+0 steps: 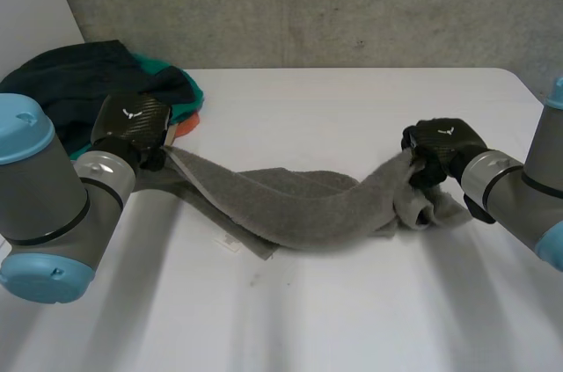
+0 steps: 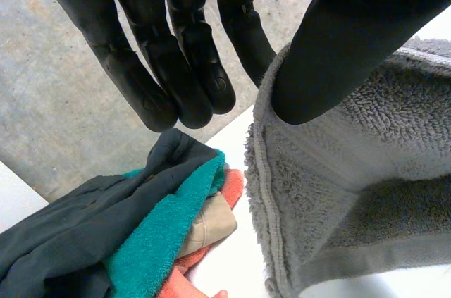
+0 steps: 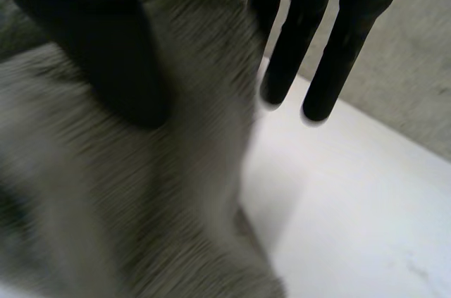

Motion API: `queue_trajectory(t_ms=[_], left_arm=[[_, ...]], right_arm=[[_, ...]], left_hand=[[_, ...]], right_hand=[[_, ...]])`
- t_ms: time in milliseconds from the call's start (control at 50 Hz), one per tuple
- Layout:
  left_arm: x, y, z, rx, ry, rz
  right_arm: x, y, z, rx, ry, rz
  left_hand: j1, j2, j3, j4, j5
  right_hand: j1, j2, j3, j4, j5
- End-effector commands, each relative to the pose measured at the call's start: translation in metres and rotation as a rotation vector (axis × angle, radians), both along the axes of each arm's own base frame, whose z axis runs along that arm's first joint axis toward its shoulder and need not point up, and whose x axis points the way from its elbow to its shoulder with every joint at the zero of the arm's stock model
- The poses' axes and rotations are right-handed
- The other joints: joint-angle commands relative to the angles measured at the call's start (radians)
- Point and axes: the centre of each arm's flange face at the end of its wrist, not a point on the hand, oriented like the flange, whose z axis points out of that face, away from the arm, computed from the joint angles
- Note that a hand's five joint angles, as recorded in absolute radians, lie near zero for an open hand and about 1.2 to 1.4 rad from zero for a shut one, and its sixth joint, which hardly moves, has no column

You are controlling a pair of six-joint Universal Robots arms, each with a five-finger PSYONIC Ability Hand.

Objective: Fold the laundry.

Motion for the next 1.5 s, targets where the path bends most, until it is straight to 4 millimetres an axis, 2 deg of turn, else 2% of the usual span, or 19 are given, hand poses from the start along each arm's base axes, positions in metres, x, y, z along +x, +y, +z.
queue_trajectory(t_ms=[20,60,140,200,300,460,500,540,620,680,760,860,980,1060,1160,1220,1360,1440,1500], left_arm=[[0.003,0.013,0.021,-0.022,-0.021,-0.005],[0.007,0.026,0.042,-0.049,-0.010,-0.010],[0.014,0.048,0.078,-0.104,0.029,-0.029],[0.015,0.061,0.101,-0.160,0.071,-0.065],[0.009,0.063,0.106,-0.169,0.091,-0.119],[-0.007,0.033,0.059,-0.027,0.025,-0.069],[-0.010,0.029,0.048,0.004,0.008,-0.049],[-0.014,0.026,0.043,0.010,-0.006,-0.038],[-0.015,0.022,0.043,-0.006,-0.029,-0.023],[-0.016,0.020,0.048,-0.021,-0.028,-0.020],[-0.017,0.022,0.057,-0.044,-0.017,-0.024],[-0.016,0.025,0.066,-0.066,-0.006,-0.026],[-0.014,0.027,0.074,-0.087,0.004,-0.027],[-0.013,0.028,0.079,-0.099,0.011,-0.026],[-0.012,0.027,0.078,-0.097,0.012,-0.023],[-0.012,0.026,0.077,-0.094,0.009,-0.023],[-0.011,0.026,0.076,-0.093,0.003,-0.018],[-0.008,0.023,0.074,-0.085,0.002,-0.007],[-0.007,0.022,0.070,-0.076,-0.008,-0.001]], right_arm=[[-0.003,0.019,0.007,0.174,0.029,0.022],[-0.006,0.021,0.020,0.173,0.030,0.026],[-0.021,0.018,0.076,0.098,0.015,0.041],[-0.023,0.012,0.091,0.105,0.011,0.076],[-0.015,-0.020,0.078,0.098,0.026,0.114],[0.010,-0.068,0.012,0.008,0.164,0.203],[0.013,-0.082,-0.001,-0.081,0.217,0.223],[0.014,-0.097,-0.006,-0.191,0.262,0.189],[0.008,-0.115,0.012,-0.342,0.250,-0.010],[0.007,-0.111,0.029,-0.374,0.209,-0.081],[0.009,-0.083,0.061,-0.381,0.146,-0.097],[0.010,-0.014,0.084,-0.267,0.155,0.004],[0.011,0.051,0.064,-0.082,0.204,0.163],[0.006,0.079,0.024,0.031,0.300,0.241],[0.008,0.080,-0.018,0.017,0.369,0.275],[0.009,0.064,-0.042,-0.073,0.406,0.246],[0.008,0.032,-0.064,-0.235,0.425,0.178],[0.006,0.018,-0.071,-0.280,0.428,0.158],[0.002,0.009,-0.069,-0.291,0.423,0.136]], left_hand=[[0.229,0.199,0.207,0.198,0.234],[0.229,0.199,0.207,0.198,0.234],[0.229,0.199,0.207,0.198,0.234],[0.229,0.199,0.207,0.198,0.234],[0.229,0.199,0.207,0.198,0.234],[0.229,0.199,0.207,0.198,0.234],[0.229,0.199,0.207,0.198,0.234],[0.229,0.199,0.207,0.198,0.234],[0.229,0.199,0.207,0.198,0.234],[0.229,0.199,0.207,0.198,0.234],[0.229,0.199,0.207,0.198,0.234],[0.229,0.199,0.207,0.198,0.234],[0.229,0.199,0.207,0.198,0.234],[0.229,0.199,0.207,0.198,0.234],[0.229,0.199,0.207,0.198,0.234],[0.229,0.199,0.207,0.198,0.234],[0.229,0.199,0.207,0.198,0.234],[0.229,0.199,0.207,0.198,0.234],[0.229,0.199,0.207,0.198,0.234]], right_hand=[[0.315,0.314,0.334,0.335,0.338],[0.315,0.314,0.334,0.335,0.338],[0.315,0.314,0.334,0.335,0.338],[0.315,0.314,0.334,0.335,0.338],[0.315,0.314,0.334,0.335,0.338],[0.315,0.314,0.334,0.335,0.338],[-0.133,-0.133,-0.114,-0.113,-0.109],[-0.357,-0.358,-0.338,-0.337,-0.334],[-0.907,-0.907,-0.888,-0.887,-0.883],[-0.907,-0.907,-0.888,-0.887,-0.883],[-0.907,-0.907,-0.888,-0.887,-0.883],[-0.825,-0.826,-0.806,-0.806,-0.802],[-0.561,-0.561,-0.541,-0.541,-0.537],[-0.420,-0.420,-0.400,-0.400,-0.396],[-0.566,-0.566,-0.547,-0.546,-0.542],[-0.634,-0.634,-0.614,-0.614,-0.610],[-0.608,-0.608,-0.588,-0.588,-0.584],[-0.291,-0.292,-0.272,-0.272,-0.268],[0.312,0.311,0.331,0.332,0.335]])
